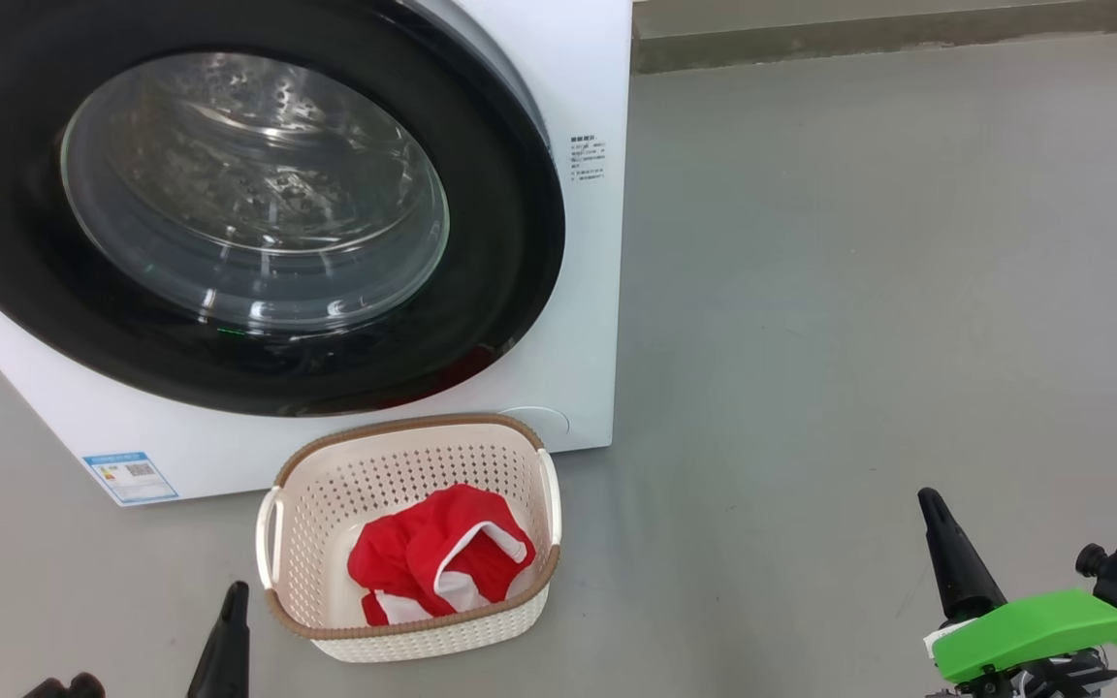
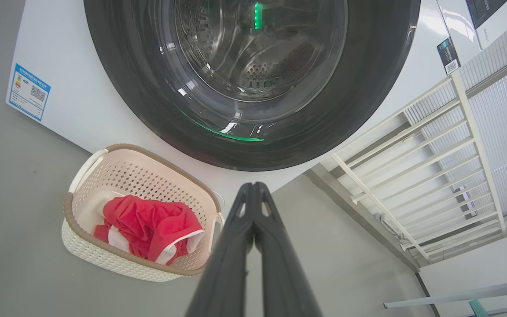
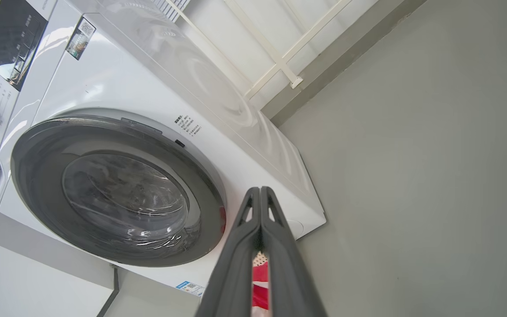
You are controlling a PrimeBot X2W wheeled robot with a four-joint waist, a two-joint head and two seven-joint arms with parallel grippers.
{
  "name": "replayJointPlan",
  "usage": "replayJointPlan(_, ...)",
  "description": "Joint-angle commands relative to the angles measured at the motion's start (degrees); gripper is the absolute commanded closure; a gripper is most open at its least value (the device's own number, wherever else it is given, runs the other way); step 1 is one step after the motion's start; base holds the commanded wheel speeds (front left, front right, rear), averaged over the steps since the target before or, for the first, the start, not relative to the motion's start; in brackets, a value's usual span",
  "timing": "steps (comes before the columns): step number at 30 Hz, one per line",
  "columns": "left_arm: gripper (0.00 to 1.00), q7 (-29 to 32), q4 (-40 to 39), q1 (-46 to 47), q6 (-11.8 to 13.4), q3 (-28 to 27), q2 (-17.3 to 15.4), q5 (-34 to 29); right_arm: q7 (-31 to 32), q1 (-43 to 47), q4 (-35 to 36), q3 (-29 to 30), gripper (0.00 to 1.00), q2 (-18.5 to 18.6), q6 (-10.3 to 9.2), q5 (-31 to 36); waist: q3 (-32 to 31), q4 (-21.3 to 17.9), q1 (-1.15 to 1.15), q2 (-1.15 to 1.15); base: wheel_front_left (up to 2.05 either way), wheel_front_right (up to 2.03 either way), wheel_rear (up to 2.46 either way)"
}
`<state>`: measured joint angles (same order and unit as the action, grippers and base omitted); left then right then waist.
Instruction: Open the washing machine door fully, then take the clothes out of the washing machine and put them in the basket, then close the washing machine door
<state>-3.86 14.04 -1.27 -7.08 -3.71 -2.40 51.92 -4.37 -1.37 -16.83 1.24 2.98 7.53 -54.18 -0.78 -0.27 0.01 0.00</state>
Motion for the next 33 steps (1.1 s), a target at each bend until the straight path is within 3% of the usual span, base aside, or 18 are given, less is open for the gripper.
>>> replayJointPlan(1,1.00,0.4,-1.1,2.7,-0.2,-1.3,-0.5,1.9,0.6,-2.9,1.8,0.0,1.00,0.3,-0.02,-1.9,0.0,0.0,-0.01,0.00,0.00,0.00,0.00)
replayJointPlan(33,1.00,5.5,-0.5,5.1,-0.3,-2.1,-0.5,21.4,5.9,-3.9,2.3,2.7,1.00,0.1,-0.03,-20.3,0.5,0.1,0.00,0.00,0.00,0.00,0.00)
